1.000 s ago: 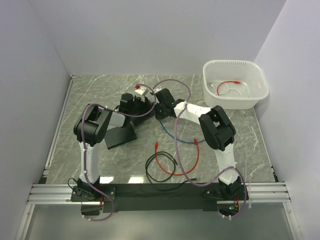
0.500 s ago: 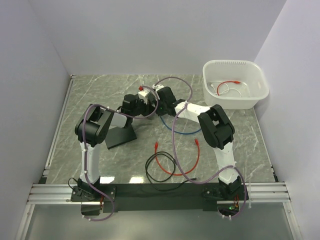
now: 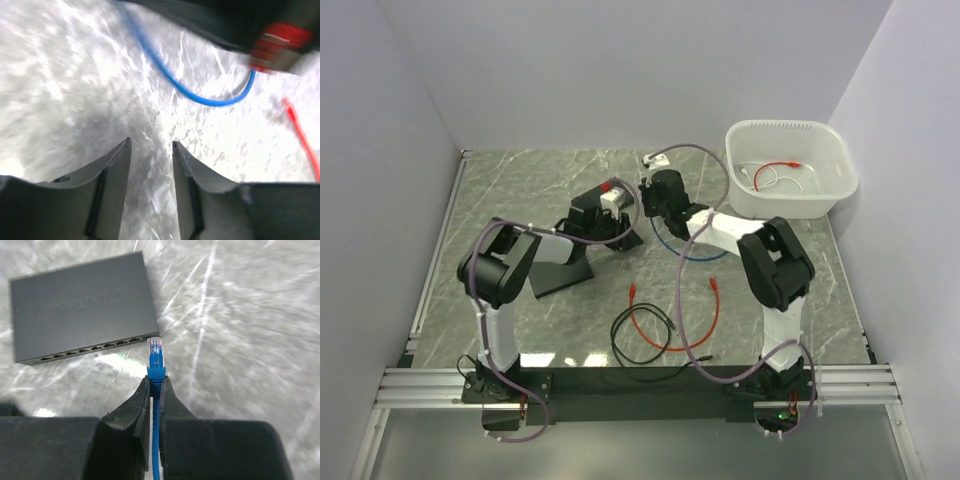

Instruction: Insert the plug into the switch port

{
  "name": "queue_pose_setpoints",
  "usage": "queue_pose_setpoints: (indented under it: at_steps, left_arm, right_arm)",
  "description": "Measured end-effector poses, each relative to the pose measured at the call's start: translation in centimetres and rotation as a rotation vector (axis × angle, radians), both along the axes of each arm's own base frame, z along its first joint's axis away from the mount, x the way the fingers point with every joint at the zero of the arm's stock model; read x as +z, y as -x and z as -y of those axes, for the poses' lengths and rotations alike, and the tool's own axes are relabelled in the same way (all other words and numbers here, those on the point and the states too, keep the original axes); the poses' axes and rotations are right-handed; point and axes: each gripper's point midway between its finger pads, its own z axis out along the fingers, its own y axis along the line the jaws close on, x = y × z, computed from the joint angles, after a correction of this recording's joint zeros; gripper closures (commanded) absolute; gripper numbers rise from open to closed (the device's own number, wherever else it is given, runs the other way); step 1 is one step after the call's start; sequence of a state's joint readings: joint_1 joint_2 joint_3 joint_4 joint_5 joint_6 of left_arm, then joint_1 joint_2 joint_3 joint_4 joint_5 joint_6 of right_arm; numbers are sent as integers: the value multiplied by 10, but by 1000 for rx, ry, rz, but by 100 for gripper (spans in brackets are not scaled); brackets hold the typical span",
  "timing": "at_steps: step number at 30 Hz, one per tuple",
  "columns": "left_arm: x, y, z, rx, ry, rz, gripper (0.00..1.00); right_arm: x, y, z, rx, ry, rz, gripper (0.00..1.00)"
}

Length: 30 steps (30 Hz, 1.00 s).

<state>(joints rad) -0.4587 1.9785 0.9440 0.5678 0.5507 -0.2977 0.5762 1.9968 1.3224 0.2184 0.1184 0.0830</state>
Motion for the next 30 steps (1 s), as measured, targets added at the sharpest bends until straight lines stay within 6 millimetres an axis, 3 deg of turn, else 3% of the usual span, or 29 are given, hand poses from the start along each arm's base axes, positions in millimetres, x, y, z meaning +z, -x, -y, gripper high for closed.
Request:
queue_pose_setpoints:
  at_steps: [4,8,11,15,18,20,23,25,30]
  left_arm:
    - [33,-19,-15,83,5,5,46]
    - [83,-62,-32,194,0,63,41]
    - [120,-103,-53,283,11,107,43]
    - [148,-191,-91,407,27,154,45]
    - [130,-250,-121,488,18,121,45]
    - [93,-270,-141,534,-12,47,45]
    - [30,-262,-159,573,-72,-118,44]
    - [1,-249,-160,572,-93,-203,45]
    - [0,-230,-147,540,-84,-233,46]
  right_arm:
    - [31,9,11,-34,-52,58,100]
    - [42,12,15,-53,-81,76,100]
    - [34,19,20,-61,-83,58,100]
    - [17,30,25,-63,-72,16,100]
    - [14,35,28,-63,-68,4,100]
    - [16,36,28,-63,-71,8,100]
    - [22,35,29,-64,-79,19,100]
    - [26,34,30,-66,-88,25,100]
    - [28,36,33,-66,-104,25,100]
